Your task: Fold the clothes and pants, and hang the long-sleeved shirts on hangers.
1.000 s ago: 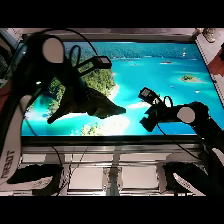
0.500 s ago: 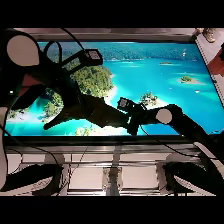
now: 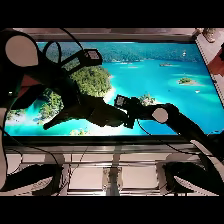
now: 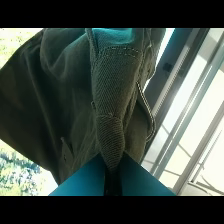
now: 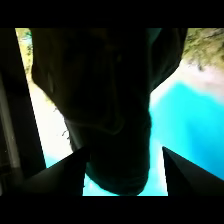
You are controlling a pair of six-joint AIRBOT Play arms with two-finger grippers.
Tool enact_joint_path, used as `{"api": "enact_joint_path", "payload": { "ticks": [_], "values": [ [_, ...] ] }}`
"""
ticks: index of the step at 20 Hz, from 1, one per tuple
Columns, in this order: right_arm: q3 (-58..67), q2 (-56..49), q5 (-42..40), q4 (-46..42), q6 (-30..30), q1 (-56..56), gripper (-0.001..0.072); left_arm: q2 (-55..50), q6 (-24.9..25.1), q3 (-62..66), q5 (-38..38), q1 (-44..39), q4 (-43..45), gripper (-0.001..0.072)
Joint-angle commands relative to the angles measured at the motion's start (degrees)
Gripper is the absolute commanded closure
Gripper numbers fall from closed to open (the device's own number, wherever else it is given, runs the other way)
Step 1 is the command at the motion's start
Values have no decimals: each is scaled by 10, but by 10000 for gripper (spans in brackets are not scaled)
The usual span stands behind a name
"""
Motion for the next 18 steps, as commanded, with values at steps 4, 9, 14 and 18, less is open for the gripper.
{"api": "enact_joint_path", "payload": {
  "ticks": [4, 9, 14, 18],
  "values": [
    [41, -46, 45, 16, -49, 1, 199, 0, -2, 0, -1, 0, 1, 665],
    [41, -147, 116, 56, -48, 0, 237, 0, -1, 0, -1, 0, 15, 665],
    [41, -184, 105, 78, 5, 0, 488, 0, 1, 0, 0, 7, 20, 665],
    [42, -150, 142, 78, 64, -23, 689, 0, 1, 0, 2, 39, 19, 665]
  ]
}}
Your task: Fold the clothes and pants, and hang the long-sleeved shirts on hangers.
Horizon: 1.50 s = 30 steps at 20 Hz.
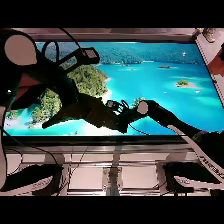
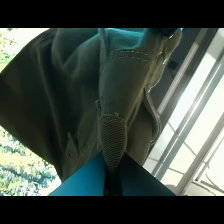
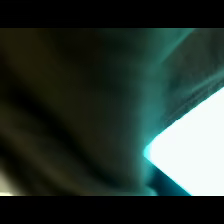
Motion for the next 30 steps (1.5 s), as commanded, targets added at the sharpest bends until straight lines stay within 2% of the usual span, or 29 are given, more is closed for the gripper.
{"api": "enact_joint_path", "payload": {
  "ticks": [1, 4, 9, 12, 14, 15, 17, 23, 30],
  "values": [
    [1, 35, 34, 3, 62, -25, 690, 0, 1, 0, 7, 29, 3, 664],
    [8, 128, 50, 4, 91, -59, 690, 0, 1, 0, 33, 70, 3, 664],
    [80, 277, 117, -2, 92, -71, 689, 2, 1, 0, 89, 106, 3, 665],
    [153, 300, 179, -40, 100, -71, 690, 14, 1, 2, 158, 106, 3, 665],
    [206, 300, 194, -59, 123, -71, 690, 31, -3, 2, 198, 106, 7, 665],
    [230, 300, 196, -59, 129, -71, 691, 43, -20, 2, 209, 106, 7, 665],
    [276, 300, 195, -59, 136, -71, 691, 73, -48, 2, 237, 106, 14, 665],
    [309, 288, 146, -112, 136, -71, 691, 123, -49, 2, 394, 106, 16, 665],
    [309, 250, 63, -155, 136, -71, 692, 87, -64, 0, 424, 106, -3, 666]
  ]
}}
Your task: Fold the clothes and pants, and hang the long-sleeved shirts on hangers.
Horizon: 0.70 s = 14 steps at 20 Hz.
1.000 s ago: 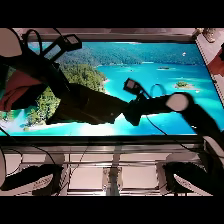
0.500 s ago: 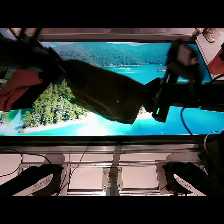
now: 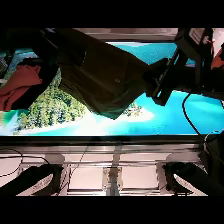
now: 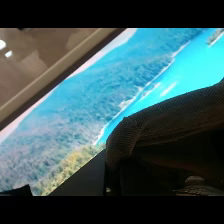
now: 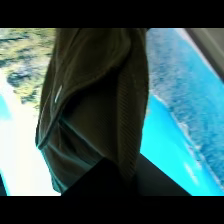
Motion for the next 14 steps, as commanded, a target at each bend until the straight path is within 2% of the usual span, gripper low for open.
{"api": "enact_joint_path", "payload": {
  "ticks": [1, 4, 8, 11, 14],
  "values": [
    [2, -14, -56, -36, 1, 0, 692, -17, -8, 0, 40, 0, -30, 666],
    [2, -22, -83, -69, 3, -1, 693, -43, -8, 0, 96, 0, -63, 666],
    [1, -42, -39, -100, 30, -1, 692, -87, -8, -1, 74, 0, -63, 666],
    [1, -50, 78, -105, 33, 0, 692, -102, -7, -5, -19, 0, -48, 666],
    [1, -50, 210, -92, 53, 0, 693, -101, -4, -28, -150, 0, -26, 666]
  ]
}}
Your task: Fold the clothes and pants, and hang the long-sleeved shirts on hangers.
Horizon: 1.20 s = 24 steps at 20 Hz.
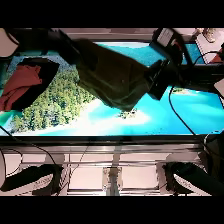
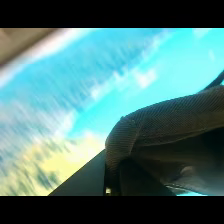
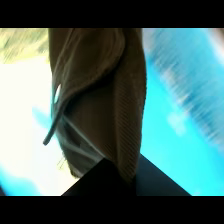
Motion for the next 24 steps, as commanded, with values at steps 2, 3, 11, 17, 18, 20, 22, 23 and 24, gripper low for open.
{"api": "enact_joint_path", "payload": {
  "ticks": [2, 3, 11, 17, 18, 20, 22, 23, 24],
  "values": [
    [0, -3, 202, 42, 38, 1, 693, 5, 2, -41, -182, 0, 24, 665],
    [-1, -3, 225, 71, 49, 1, 692, 14, 2, -61, -207, 0, 24, 665],
    [-143, -3, 224, 186, 82, 1, 692, 79, -26, -281, -339, 15, 24, 665],
    [-276, -15, 68, 185, 73, 1, 691, 79, -83, -378, -332, 16, 22, 665],
    [-284, -24, 27, 184, 70, 1, 692, 79, -107, -394, -312, 19, 22, 665],
    [-289, -44, -52, 184, 65, 1, 692, 79, -158, -422, -264, 27, 25, 664],
    [-289, -68, -129, 182, 66, 1, 691, 79, -199, -441, -224, 36, 32, 665],
    [-289, -79, -161, 182, 66, 1, 691, 79, -220, -445, -208, 38, 50, 665],
    [-289, -91, -190, 182, 66, 1, 692, 79, -236, -447, -193, 40, 72, 665]
  ]
}}
